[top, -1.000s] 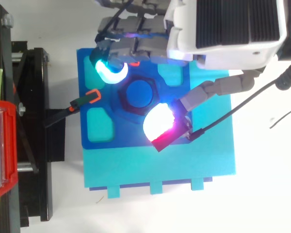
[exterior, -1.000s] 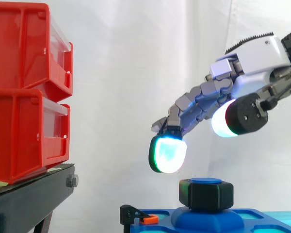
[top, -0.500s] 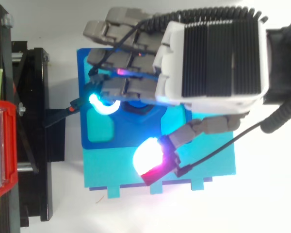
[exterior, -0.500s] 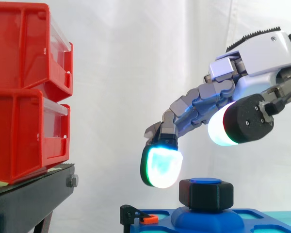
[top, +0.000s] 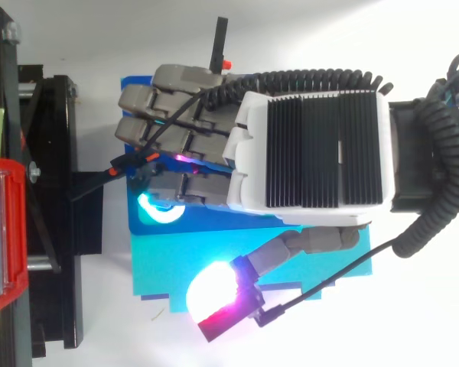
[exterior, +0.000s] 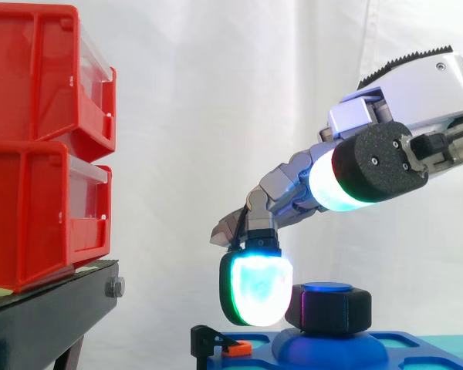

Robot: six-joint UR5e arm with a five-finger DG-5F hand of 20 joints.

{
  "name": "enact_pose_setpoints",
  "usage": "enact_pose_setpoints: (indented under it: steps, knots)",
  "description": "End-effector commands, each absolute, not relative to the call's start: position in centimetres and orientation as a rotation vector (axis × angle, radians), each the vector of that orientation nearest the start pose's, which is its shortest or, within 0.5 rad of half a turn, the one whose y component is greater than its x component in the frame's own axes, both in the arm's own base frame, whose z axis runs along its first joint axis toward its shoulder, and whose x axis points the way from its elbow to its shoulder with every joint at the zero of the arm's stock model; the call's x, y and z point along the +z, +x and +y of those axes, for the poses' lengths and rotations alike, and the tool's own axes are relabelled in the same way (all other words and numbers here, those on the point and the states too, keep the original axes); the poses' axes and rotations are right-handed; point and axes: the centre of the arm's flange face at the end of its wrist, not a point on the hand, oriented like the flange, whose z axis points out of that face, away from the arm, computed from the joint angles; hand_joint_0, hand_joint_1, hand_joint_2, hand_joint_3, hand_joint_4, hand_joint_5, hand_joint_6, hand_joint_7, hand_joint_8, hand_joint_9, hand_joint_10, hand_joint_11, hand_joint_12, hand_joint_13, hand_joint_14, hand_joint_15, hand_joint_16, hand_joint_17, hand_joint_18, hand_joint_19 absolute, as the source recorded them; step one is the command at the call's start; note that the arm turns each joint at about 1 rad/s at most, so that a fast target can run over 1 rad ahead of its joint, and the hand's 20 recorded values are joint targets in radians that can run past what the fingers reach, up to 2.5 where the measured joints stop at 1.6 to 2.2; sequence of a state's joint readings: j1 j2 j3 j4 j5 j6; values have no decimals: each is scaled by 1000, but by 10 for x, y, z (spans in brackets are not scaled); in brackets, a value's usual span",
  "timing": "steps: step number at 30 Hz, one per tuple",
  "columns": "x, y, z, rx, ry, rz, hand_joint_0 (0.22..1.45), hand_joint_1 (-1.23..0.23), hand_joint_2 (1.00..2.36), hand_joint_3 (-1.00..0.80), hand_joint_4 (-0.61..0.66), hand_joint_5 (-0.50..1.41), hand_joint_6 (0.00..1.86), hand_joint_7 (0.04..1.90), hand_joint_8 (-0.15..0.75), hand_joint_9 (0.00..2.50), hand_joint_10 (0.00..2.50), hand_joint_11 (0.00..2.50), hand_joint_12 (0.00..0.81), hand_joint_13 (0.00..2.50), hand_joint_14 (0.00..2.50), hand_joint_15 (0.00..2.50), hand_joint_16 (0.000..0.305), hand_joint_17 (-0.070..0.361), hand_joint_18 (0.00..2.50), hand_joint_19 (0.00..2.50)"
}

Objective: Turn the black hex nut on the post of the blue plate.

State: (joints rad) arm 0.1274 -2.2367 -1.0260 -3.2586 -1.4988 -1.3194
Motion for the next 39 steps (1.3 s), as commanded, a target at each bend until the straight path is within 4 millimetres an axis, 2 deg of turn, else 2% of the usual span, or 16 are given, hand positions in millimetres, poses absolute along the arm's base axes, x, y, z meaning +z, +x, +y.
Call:
enact_pose_setpoints:
  steps: [1,26,39]
  knots:
    - [329,737,-47,204,164,1807,449,-101,1000,-500,235,-207,503,985,238,45,0,0,375,0,0,1,62,139,0,3]
    - [329,733,-82,200,145,1810,457,-116,1000,-500,220,-212,503,958,243,53,0,0,374,0,0,8,60,136,0,18]
    - [328,726,-114,203,124,1816,458,-126,1000,-500,219,-213,503,953,245,63,0,0,375,0,0,12,60,136,0,28]
